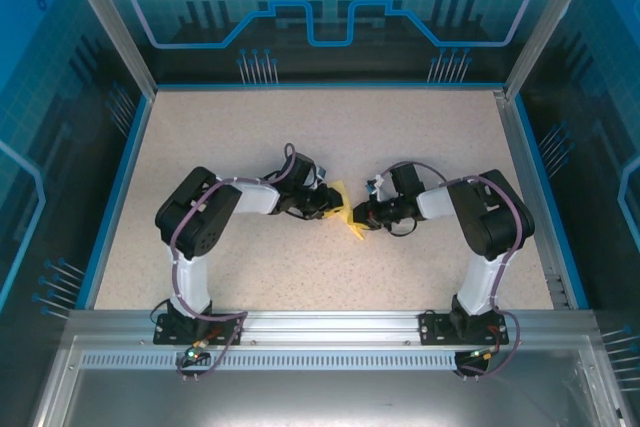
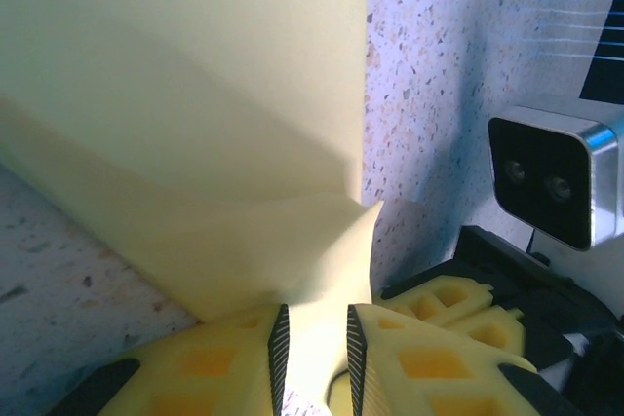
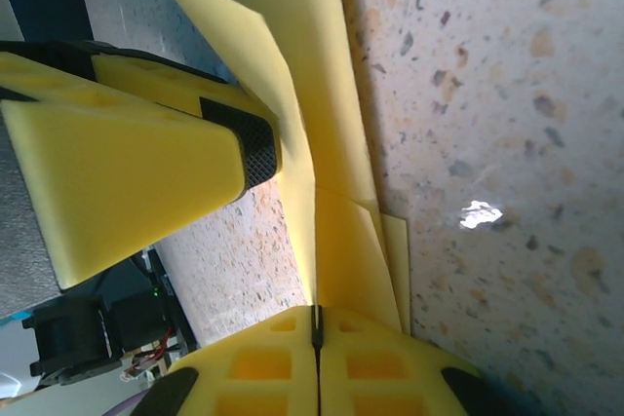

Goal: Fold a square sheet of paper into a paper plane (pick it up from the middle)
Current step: Fold the wing for the fifth time at the center of the table.

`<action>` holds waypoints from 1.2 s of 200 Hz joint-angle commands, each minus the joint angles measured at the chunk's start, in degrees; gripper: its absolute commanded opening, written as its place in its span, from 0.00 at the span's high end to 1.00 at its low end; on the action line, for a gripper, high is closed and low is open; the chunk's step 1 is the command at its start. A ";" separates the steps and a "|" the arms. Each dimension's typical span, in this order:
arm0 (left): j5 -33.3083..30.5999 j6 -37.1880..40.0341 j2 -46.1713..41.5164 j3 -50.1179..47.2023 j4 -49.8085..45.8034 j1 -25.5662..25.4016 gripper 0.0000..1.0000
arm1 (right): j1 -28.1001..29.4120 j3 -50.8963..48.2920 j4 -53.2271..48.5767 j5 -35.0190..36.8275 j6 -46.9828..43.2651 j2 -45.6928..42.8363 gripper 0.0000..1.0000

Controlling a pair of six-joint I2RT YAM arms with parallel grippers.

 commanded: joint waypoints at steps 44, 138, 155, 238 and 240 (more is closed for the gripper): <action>-3.47 0.60 2.93 1.92 -9.42 -0.12 0.72 | -0.18 0.73 -8.79 0.55 -4.22 -5.44 0.76; -3.55 0.82 3.02 2.19 -9.82 -0.09 0.73 | 0.38 -0.60 -13.84 3.22 -7.76 -4.35 0.92; -3.60 0.77 2.93 2.22 -9.81 -0.06 0.73 | 0.40 -1.03 -14.06 3.48 -8.38 -3.61 0.92; -3.58 0.83 2.85 2.22 -9.86 -0.09 0.73 | 1.76 -1.41 -15.49 3.76 -9.88 -3.64 0.90; -3.58 0.87 2.85 2.22 -9.89 -0.11 0.73 | 1.75 -1.57 -15.56 3.75 -9.89 -3.65 0.90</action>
